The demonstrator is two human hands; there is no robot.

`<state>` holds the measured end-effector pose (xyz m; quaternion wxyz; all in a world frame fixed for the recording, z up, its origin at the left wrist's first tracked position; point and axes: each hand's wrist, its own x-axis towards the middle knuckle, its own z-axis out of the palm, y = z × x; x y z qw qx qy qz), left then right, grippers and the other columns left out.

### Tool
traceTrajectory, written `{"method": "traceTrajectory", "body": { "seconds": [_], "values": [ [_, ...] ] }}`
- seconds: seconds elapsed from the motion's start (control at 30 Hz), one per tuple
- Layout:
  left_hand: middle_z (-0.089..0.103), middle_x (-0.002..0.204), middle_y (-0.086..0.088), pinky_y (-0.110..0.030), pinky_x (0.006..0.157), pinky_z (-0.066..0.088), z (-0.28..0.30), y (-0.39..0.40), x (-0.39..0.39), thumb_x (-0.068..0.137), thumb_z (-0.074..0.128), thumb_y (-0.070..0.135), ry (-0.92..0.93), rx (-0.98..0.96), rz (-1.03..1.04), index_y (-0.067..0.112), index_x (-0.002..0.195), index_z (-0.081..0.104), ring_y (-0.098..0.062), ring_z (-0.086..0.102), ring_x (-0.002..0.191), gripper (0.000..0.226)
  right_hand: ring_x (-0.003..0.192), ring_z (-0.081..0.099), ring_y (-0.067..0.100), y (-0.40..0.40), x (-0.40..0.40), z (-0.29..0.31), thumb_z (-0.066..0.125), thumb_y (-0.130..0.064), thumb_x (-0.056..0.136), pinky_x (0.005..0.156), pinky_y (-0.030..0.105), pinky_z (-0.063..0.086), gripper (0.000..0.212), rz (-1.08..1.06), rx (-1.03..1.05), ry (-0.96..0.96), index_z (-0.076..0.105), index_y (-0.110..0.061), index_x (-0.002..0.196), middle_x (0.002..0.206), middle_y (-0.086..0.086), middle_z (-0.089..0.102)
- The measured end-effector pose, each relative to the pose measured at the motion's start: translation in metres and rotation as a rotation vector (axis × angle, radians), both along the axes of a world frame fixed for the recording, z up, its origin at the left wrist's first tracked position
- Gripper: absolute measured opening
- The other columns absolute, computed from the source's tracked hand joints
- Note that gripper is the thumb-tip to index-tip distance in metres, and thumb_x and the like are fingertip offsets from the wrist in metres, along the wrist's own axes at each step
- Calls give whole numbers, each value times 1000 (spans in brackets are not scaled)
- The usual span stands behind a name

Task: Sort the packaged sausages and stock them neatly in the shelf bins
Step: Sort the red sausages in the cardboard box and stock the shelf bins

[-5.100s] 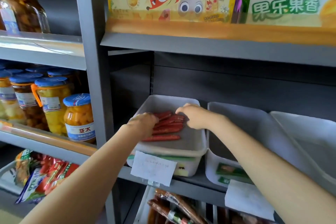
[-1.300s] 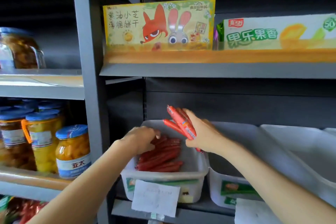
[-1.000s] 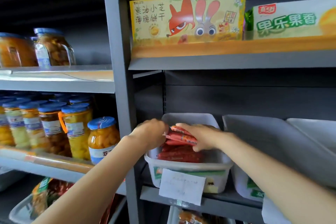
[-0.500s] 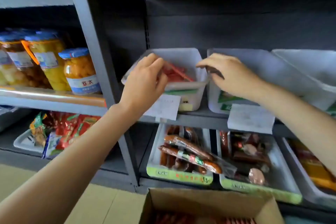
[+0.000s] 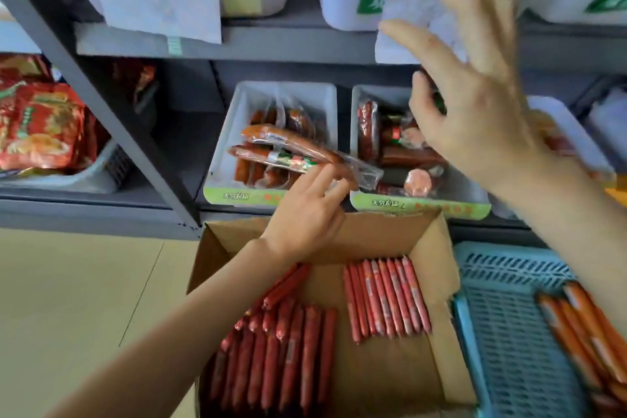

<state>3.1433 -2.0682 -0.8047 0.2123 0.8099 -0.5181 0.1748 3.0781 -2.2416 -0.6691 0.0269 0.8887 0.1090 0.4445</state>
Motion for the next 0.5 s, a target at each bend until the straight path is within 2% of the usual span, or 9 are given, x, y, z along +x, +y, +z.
{"method": "traceTrajectory", "body": {
  "seconds": [0.07, 0.13, 0.23, 0.37, 0.5],
  "values": [
    [56, 107, -15, -40, 72, 41, 4, 0, 5, 72, 44, 9, -74, 0, 40, 5, 100, 58, -29, 45, 89, 31, 129, 23, 30, -2, 5, 4, 47, 10, 83, 109, 49, 29, 47, -36, -45, -43, 57, -3, 127, 142, 23, 39],
    [51, 115, -10, -37, 79, 37, 26, -3, 13, 74, 45, 10, -149, -90, 90, 11, 106, 51, -27, 44, 98, 33, 131, 21, 30, 0, 21, 14, 47, 10, 82, 108, 52, 29, 48, -46, -84, -63, 57, -4, 126, 144, 22, 38],
    [55, 120, -12, -36, 86, 34, 64, -5, 23, 76, 47, 10, -214, -219, 186, 13, 112, 51, -26, 44, 107, 36, 133, 19, 30, 4, 42, 16, 49, 10, 78, 108, 56, 27, 50, -91, -110, -32, 56, -5, 126, 148, 18, 36],
    [56, 122, -16, -38, 89, 32, 101, -4, 33, 73, 46, 7, -259, -249, 294, 7, 114, 60, -30, 46, 110, 43, 135, 16, 32, 7, 52, 6, 54, 17, 73, 108, 64, 23, 60, -132, -14, 47, 51, -2, 130, 150, 18, 32],
    [54, 125, -15, -37, 91, 31, 112, -6, 30, 73, 45, 6, -253, -226, 288, 8, 115, 59, -31, 47, 111, 45, 129, 25, 29, 16, 39, 9, 44, 14, 78, 106, 61, 28, 45, -76, 140, -12, 59, 2, 118, 141, 24, 41]
  ]
}}
